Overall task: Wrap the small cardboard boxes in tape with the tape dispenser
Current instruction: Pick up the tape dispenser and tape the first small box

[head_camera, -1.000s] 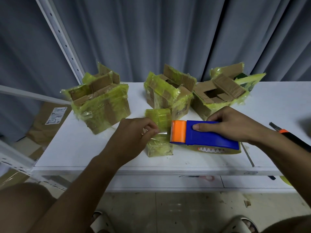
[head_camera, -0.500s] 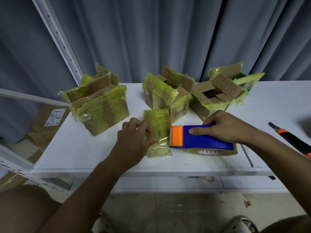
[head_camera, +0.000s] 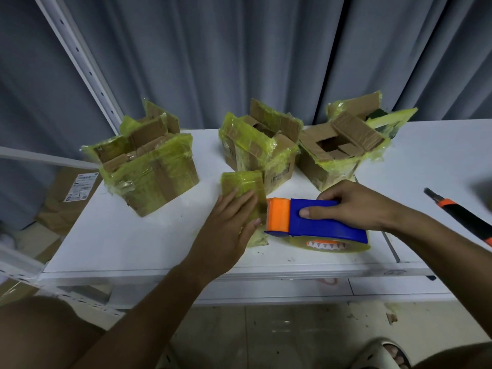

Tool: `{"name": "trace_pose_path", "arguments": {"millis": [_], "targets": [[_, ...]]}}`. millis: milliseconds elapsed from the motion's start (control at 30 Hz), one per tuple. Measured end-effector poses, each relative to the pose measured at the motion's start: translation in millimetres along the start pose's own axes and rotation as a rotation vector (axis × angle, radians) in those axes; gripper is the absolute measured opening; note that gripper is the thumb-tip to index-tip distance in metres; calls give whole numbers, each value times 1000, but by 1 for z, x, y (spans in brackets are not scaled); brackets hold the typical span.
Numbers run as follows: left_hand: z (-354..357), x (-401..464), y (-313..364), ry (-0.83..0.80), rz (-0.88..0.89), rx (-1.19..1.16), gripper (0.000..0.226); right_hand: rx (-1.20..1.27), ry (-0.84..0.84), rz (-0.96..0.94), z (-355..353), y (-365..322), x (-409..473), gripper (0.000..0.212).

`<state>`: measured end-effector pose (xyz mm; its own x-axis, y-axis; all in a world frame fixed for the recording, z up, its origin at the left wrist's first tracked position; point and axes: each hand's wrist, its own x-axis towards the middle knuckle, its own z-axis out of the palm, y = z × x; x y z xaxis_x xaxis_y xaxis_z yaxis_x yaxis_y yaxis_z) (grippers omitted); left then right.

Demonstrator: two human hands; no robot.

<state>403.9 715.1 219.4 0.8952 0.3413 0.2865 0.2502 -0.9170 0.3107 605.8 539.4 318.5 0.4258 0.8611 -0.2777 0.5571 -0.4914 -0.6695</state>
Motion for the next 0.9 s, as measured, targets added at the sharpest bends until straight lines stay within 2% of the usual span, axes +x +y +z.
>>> {"name": "trace_pose_path", "arguments": {"millis": [200, 300, 400, 500, 667, 767, 900], "targets": [[0, 1, 1, -5, -12, 28, 66, -107, -37, 104, -22, 6, -18, 64], [0, 1, 3, 4, -17, 11, 65, -293, 5, 172, -6, -4, -14, 66], [1, 1, 6, 21, -23, -40, 64, -424, 80, 158, 11, -22, -6, 57], [3, 0, 8, 39, -22, -60, 60, -528, 102, 188, 18, -37, -6, 59], [2, 0, 11, 59, -21, -50, 59, -517, 81, 224, 17, -44, -3, 54], [2, -2, 13, 61, 18, -64, 55, -678, 179, 191, 28, -39, 8, 45], [-1, 1, 8, 38, 23, -93, 53, -597, 289, 182, 9, -46, 11, 49]]}}
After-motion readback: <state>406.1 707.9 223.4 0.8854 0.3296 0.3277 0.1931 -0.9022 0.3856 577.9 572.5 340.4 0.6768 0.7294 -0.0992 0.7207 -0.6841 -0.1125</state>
